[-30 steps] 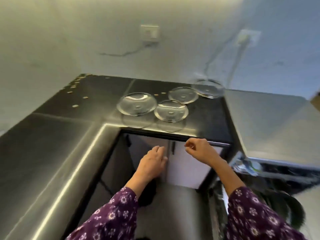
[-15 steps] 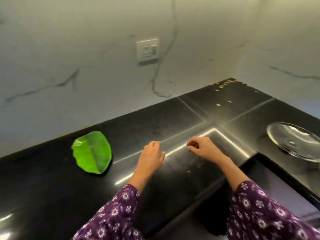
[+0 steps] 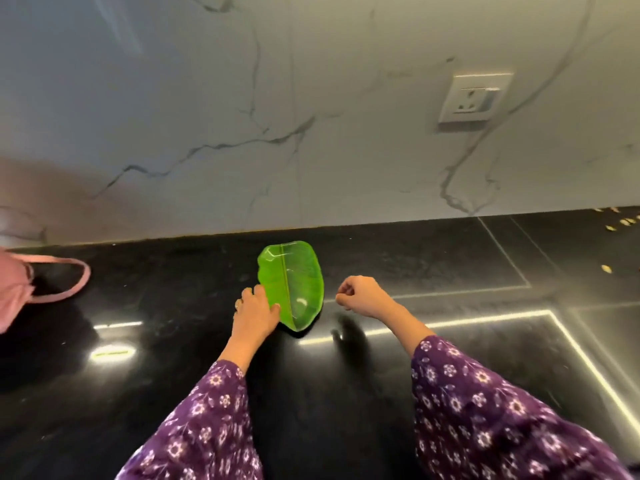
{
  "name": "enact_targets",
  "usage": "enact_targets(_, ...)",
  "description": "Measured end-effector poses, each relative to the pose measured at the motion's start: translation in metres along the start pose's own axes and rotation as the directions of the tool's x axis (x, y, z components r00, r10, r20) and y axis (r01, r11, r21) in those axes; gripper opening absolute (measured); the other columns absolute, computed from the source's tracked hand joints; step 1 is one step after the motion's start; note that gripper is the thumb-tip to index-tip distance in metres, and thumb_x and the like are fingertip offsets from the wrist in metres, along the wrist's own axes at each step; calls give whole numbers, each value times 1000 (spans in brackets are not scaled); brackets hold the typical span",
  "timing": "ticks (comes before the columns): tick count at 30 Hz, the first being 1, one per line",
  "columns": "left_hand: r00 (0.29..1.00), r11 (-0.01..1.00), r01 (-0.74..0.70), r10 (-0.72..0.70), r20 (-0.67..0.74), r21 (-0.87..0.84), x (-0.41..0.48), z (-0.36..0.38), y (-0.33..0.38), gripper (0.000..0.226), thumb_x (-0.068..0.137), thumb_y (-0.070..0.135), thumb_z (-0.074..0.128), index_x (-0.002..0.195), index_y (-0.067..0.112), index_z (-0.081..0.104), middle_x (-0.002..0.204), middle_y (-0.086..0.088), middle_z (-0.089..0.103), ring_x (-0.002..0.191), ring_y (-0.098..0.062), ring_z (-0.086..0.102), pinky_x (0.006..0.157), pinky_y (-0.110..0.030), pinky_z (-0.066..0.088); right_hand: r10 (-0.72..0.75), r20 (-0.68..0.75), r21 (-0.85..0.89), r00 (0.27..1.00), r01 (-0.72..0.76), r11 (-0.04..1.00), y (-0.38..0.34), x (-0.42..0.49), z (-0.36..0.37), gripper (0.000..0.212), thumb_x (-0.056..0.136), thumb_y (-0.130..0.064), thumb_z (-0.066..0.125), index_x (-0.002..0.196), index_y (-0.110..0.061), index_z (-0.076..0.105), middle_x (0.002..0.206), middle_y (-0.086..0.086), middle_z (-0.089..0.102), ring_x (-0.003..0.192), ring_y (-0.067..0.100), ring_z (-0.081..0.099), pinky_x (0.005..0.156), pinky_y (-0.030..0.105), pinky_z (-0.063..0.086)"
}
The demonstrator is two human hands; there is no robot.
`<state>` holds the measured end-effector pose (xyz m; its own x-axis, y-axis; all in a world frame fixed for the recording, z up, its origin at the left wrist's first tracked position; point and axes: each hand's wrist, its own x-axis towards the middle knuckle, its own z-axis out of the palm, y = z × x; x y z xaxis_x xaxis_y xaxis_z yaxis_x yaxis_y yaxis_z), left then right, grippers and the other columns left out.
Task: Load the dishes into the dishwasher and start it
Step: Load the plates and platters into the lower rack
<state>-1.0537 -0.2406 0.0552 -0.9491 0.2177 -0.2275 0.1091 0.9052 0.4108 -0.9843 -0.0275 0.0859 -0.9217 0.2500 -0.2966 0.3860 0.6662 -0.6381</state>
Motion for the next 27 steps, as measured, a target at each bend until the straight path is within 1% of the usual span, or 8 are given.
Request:
enact_targets(5, 995, 971, 68, -48, 92, -231, 19, 3, -17, 60, 90, 21, 60, 139, 0, 31, 134, -24, 39, 122, -38, 44, 100, -35, 35, 107, 39, 20, 993, -108, 994, -3, 40, 33, 36, 84, -29, 63, 101, 2, 59, 94, 19, 69, 87, 32, 66, 78, 38, 51)
enact_targets(7, 989, 954, 108, -75, 126, -279, 25, 5, -18, 63, 90, 23, 60, 140, -1, 29, 134, -22, 43, 124, -34, 44, 98, -33, 35, 138, 49, 46, 989, -140, 989, -1, 51, 43, 36, 84, -30, 63, 100, 2, 58, 94, 19, 68, 88, 33, 66, 82, 44, 53)
enact_targets(9, 983, 946, 135, -91, 159, -295, 31, 8, -19, 59, 89, 23, 61, 135, -1, 34, 128, -19, 51, 121, -32, 48, 93, -31, 38, 147, 53, 49, 988, -149, 988, 0, 59, 52, 29, 84, -26, 65, 97, -1, 58, 94, 16, 67, 93, 32, 65, 81, 38, 52)
enact_targets(13, 978, 956, 132, -82, 191, -264, 39, 16, -16, 45, 87, 19, 61, 124, 1, 42, 118, -17, 58, 112, -31, 54, 80, -29, 39, 150, 28, 38, 988, -151, 988, 0, 63, 59, 23, 82, -16, 67, 93, -12, 47, 92, 7, 55, 82, 19, 53, 65, 24, 42)
enact_targets(16, 982, 960, 97, -50, 180, -263, 36, 21, -6, 41, 85, 14, 61, 119, 1, 43, 111, -16, 60, 107, -30, 56, 72, -25, 36, 162, -11, 141, 987, -159, 977, 9, 55, 54, 22, 82, -8, 63, 93, -10, 44, 87, 4, 51, 66, 14, 50, 41, 11, 34)
enact_targets(20, 982, 953, 9, 49, 183, -303, 21, 28, 23, 33, 84, 12, 62, 108, 6, 40, 93, -8, 59, 88, -23, 59, 60, -25, 36, 144, -104, 241, 984, -116, 964, 31, 30, 31, 25, 79, -5, 62, 93, -11, 42, 84, 2, 51, 76, 18, 48, 51, 18, 33)
enact_targets(23, 964, 944, -82, 156, 214, -318, 7, 39, 57, 35, 83, 13, 64, 107, 8, 39, 85, -5, 61, 72, -14, 58, 47, -15, 35, 193, -191, 341, 962, -119, 933, 55, -1, 4, 31, 72, -9, 67, 89, -11, 40, 79, 1, 46, 71, 16, 43, 54, 24, 32)
enact_targets(27, 909, 915, -240, 329, 258, -324, -21, 57, 113, 36, 81, 12, 65, 106, 11, 40, 85, -7, 63, 75, -18, 60, 58, -24, 42, 344, -276, 523, 898, -160, 837, 96, -55, -29, 36, 65, -22, 66, 89, -13, 42, 84, 3, 51, 73, 15, 47, 61, 30, 39)
